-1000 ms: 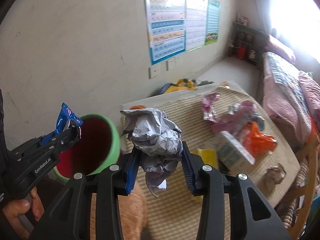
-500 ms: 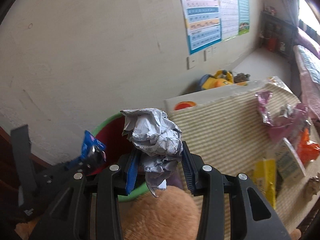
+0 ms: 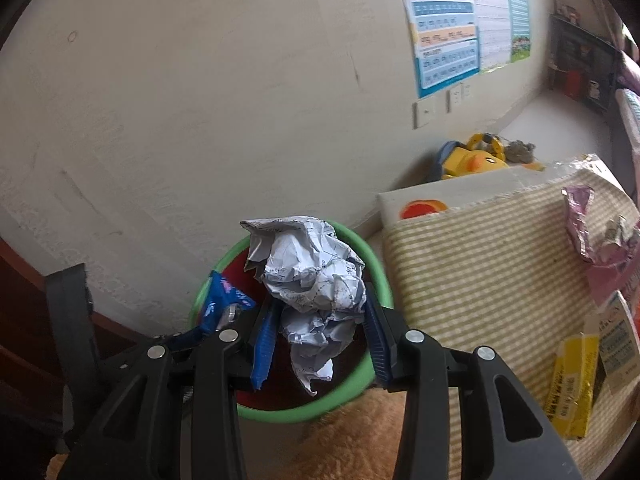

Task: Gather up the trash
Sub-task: 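Carry the blue bag and foil to the red bucket and release both, then return both grippers to the table and grasp the yellow packet with the left gripper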

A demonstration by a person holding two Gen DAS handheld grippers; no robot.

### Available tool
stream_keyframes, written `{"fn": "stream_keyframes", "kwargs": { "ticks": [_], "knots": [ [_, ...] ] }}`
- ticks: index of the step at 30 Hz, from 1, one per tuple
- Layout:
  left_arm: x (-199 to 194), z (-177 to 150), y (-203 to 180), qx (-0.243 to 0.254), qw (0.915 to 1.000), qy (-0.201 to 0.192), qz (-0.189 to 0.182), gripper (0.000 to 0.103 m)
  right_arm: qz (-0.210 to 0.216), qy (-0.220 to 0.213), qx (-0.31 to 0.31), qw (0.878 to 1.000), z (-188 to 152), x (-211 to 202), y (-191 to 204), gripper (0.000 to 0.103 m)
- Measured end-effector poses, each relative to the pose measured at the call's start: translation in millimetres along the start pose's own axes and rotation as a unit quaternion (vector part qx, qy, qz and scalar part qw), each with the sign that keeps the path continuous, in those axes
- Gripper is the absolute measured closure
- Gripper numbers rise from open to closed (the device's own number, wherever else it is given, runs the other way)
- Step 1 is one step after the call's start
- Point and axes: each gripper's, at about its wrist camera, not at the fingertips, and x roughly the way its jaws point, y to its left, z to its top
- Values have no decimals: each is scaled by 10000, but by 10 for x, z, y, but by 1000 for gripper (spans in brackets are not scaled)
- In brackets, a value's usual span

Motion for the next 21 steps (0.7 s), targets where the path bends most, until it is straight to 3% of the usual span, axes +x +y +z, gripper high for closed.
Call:
{"fn": "stream_keyframes", "kwargs": {
  "ticks": [1, 2, 8, 12, 21],
  "knots": [
    [2, 1, 17, -79, 10000, -19, 18, 39, 57, 87, -29, 9999, 9, 39, 26, 49],
    [-7, 4, 43, -201, 9998, -80, 21, 35, 69, 97, -30, 9999, 3, 55, 46, 40],
    [-54, 0, 129, -357, 9993, -95, 88, 35, 147, 4, 40, 9999, -29, 16, 77, 40],
    [-86, -8, 61, -243, 9996, -94, 148, 35, 215, -76, 164, 9996, -42, -92, 38, 34],
    [-231, 7, -227, 40, 9996, -224, 155, 35, 168, -469, 666, 9965, -140, -627, -340, 33]
  ]
}}
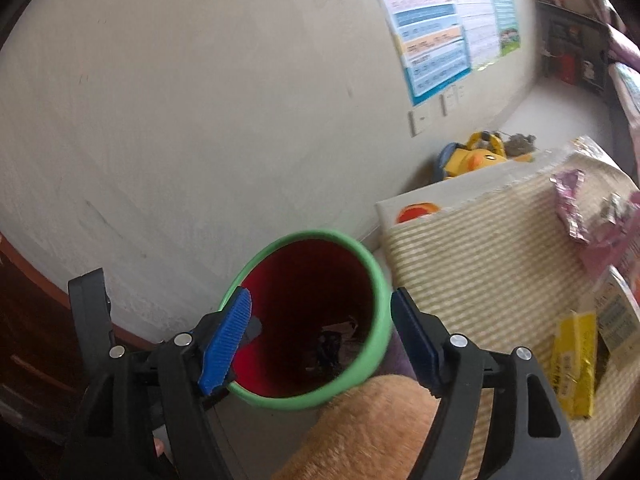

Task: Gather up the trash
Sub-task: 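Return both grippers to the table and grasp the yellow packet with the left gripper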

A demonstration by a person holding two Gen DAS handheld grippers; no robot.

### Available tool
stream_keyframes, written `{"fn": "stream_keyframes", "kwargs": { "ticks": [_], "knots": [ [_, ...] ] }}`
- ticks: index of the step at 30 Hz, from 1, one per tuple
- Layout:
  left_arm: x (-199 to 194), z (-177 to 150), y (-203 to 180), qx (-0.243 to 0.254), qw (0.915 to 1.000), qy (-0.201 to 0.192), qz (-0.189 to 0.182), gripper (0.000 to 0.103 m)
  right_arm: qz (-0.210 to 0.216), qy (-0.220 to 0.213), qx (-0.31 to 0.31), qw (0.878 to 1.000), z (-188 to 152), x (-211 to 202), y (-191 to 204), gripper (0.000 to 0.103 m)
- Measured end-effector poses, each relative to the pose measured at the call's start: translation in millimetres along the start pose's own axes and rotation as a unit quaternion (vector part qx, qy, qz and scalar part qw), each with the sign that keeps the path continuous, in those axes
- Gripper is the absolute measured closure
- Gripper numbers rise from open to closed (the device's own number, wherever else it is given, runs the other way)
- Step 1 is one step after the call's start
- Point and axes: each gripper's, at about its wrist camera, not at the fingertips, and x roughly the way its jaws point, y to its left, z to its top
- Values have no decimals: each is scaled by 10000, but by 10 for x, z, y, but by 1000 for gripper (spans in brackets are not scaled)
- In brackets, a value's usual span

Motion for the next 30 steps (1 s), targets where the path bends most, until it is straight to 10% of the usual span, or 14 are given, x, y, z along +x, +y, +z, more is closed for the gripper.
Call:
{"fn": "stream_keyframes", "kwargs": {
  "ticks": [8, 15, 22, 30],
  "knots": [
    [-71, -70, -476, 488, 9987, 15, -164, 35, -1054, -590, 791, 9895, -219, -773, -965, 31],
    [-92, -212, -946, 983, 9946, 129, -301, 35, -2403, -803, 1976, 9470, -667, -1313, -2222, 31],
    [-84, -376, -1486, 1435, 9885, 254, -395, 35, -2709, -774, 2923, 9139, -1245, -1655, -3030, 31],
    [175, -706, -2359, 1964, 9727, 627, -1066, 32, -2578, -723, 3142, 9108, -1523, -1704, -3162, 31]
  ]
}}
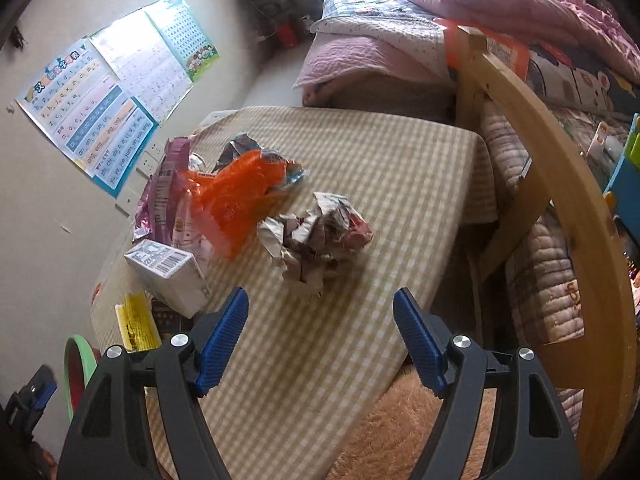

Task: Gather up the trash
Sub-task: 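Return both grippers to the table and grasp the yellow packet with the left gripper, then grasp the dark cigarette box with the right gripper while the left holds the yellow packet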

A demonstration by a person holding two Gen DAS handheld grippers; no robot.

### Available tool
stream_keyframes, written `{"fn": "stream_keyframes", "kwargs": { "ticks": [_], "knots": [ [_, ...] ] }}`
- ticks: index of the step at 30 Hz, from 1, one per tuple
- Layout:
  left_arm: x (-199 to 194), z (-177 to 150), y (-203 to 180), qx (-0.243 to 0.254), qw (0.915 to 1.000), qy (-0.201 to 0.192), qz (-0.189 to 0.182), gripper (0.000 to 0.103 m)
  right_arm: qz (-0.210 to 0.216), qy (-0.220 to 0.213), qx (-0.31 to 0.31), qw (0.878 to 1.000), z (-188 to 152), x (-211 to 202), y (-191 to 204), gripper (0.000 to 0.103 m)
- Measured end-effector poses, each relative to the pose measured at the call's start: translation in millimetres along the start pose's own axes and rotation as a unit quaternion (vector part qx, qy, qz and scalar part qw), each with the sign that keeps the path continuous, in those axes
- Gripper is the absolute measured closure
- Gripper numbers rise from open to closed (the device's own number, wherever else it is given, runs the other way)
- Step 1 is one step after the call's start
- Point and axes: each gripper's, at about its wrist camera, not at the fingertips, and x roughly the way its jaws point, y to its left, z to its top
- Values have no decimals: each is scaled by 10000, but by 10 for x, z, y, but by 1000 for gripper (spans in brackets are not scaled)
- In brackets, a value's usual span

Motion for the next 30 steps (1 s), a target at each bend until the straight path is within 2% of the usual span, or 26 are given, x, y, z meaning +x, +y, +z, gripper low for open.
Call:
{"fn": "stream_keyframes", "kwargs": {
  "ticks": [2, 5, 11, 12, 13, 15, 17, 19, 22, 26, 30],
  "knots": [
    [212, 0, -246, 266, 9994, 156, -128, 32, 56, 45, -40, 10000, -12, 14, 38, 31],
    [579, 25, -485, 468, 9981, 387, -83, 32, 178, 58, -117, 9998, -42, -6, 69, 31],
    [1201, 59, -575, 457, 9936, 1005, 221, 33, 312, 72, -279, 9991, -69, -28, 178, 31],
    [1245, 51, -557, 437, 9929, 1089, 217, 47, 339, 101, -296, 9989, -78, -20, 191, 31],
    [1291, 35, -526, 376, 9918, 1212, 177, 56, 366, 127, -306, 9988, -89, -9, 205, 31],
    [1262, 19, -467, 233, 9920, 1239, 21, 67, 416, 173, -338, 9984, -111, 14, 237, 31],
    [1178, 8, -428, 241, 9921, 1229, -4, 73, 450, 226, -366, 9981, -132, 48, 272, 31],
    [991, -6, -356, 228, 9938, 1085, -64, 73, 529, 341, -381, 9973, -158, 107, 341, 31],
    [722, -34, -267, 269, 9962, 832, 40, 73, 692, 519, -403, 9954, -193, 206, 500, 31],
    [371, -96, -71, 22, 9987, 497, 127, 73, 895, 844, -583, 9907, -261, 435, 854, 31],
    [166, -28, 36, -79, 9995, 231, 194, 73, 882, 1036, -804, 9874, -321, 695, 1260, 31]
  ]
}}
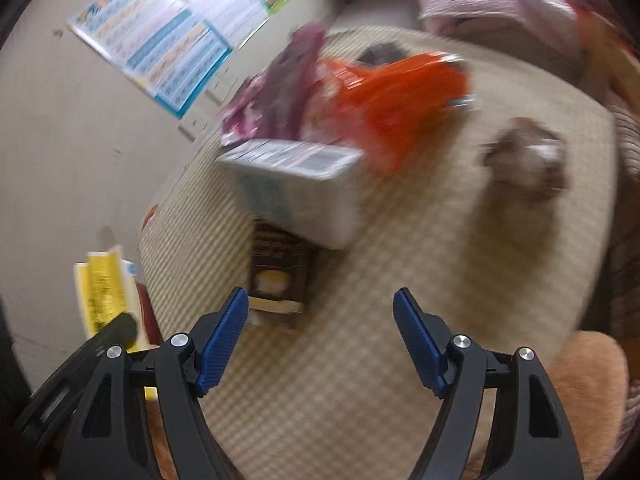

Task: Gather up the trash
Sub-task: 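Grasp the dark cigarette box with the right gripper while the left holds the yellow packet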

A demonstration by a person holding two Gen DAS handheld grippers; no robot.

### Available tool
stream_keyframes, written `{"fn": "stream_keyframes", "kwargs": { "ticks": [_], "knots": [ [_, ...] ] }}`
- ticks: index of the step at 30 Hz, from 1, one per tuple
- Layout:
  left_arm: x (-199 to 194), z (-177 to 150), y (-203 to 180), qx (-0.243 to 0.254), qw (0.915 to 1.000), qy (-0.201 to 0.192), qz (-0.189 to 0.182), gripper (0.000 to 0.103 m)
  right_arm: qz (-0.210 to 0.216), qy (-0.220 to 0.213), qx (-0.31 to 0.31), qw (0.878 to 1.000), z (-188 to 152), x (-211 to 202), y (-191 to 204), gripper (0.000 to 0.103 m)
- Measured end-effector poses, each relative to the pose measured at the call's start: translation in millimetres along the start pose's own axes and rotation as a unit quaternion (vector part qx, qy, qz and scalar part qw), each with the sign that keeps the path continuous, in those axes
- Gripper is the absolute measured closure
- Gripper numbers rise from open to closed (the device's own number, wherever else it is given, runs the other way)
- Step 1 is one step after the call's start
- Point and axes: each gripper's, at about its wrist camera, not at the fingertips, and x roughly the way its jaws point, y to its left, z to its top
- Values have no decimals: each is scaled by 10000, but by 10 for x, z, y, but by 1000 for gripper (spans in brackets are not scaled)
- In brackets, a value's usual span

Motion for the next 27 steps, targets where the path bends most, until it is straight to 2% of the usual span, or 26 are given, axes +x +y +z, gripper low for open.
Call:
{"fn": "stream_keyframes", "kwargs": {
  "ticks": [7, 9, 10, 18, 27],
  "knots": [
    [-132, 6, 135, -152, 9998, -104, -82, 72, -731, 179, -218, 9969, 111, 513, 348, 31],
    [-146, -1, 158, -151, 9998, -119, -92, 72, -832, 136, -294, 9960, 105, 559, 369, 38],
    [-147, -6, 167, -145, 9998, -129, -82, 72, -816, 173, -336, 9959, 91, 577, 365, 55],
    [-84, -27, 173, -165, 9998, -76, -110, 72, -282, 426, -403, 9979, -71, 259, 143, 56],
    [3, -52, 93, -26, 9999, 22, -100, 72, -391, 406, -655, 9963, -306, 6, 141, 56]
  ]
}}
